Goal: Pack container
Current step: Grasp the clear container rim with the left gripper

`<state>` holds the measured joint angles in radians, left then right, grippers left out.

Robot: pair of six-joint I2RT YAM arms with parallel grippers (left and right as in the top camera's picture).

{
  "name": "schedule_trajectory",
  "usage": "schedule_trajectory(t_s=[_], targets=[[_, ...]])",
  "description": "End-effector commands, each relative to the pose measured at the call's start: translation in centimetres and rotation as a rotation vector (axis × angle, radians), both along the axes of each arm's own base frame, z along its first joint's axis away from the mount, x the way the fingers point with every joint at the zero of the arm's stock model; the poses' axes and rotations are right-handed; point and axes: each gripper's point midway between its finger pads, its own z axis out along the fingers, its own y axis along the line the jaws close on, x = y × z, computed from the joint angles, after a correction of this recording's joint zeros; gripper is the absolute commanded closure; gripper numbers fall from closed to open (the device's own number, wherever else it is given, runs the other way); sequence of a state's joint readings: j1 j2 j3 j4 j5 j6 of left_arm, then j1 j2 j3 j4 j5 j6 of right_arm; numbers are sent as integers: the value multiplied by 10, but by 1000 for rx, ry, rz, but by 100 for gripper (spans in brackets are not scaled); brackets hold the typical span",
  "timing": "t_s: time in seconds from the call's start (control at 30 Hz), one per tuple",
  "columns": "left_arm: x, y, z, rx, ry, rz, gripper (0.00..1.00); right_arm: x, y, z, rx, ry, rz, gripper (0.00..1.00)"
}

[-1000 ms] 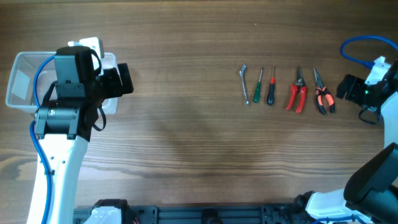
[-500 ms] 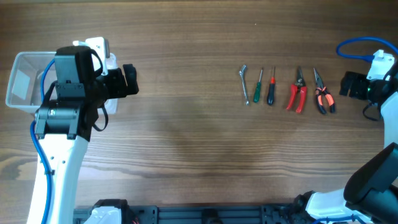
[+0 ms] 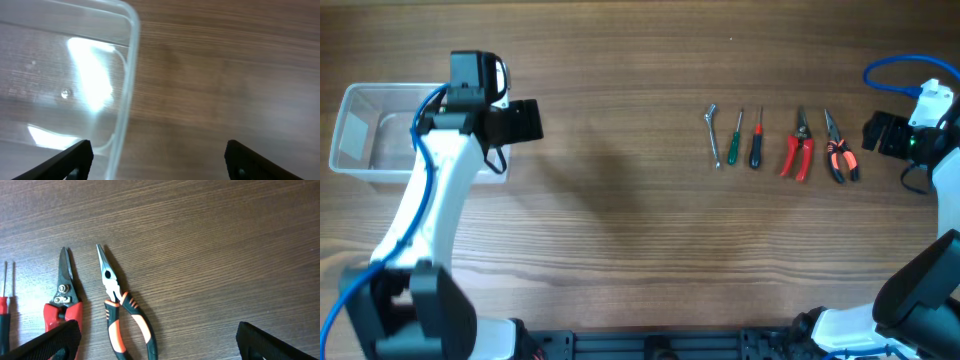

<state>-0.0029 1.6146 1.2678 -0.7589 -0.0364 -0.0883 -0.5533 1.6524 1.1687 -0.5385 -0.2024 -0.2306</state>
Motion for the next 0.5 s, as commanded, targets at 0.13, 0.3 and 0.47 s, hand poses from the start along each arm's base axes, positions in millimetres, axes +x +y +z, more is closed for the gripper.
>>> schedule_trajectory(t_s=[0.13, 0.3, 0.47], targets=[[23, 51, -21, -3, 58, 81, 20, 1, 6, -2, 49, 3, -16, 0], [19, 52, -54, 0, 151, 31, 30, 1, 6, -2, 71, -1, -49, 0], [19, 37, -76, 27, 204, -42, 30, 0, 7, -3, 76, 4, -47, 0]])
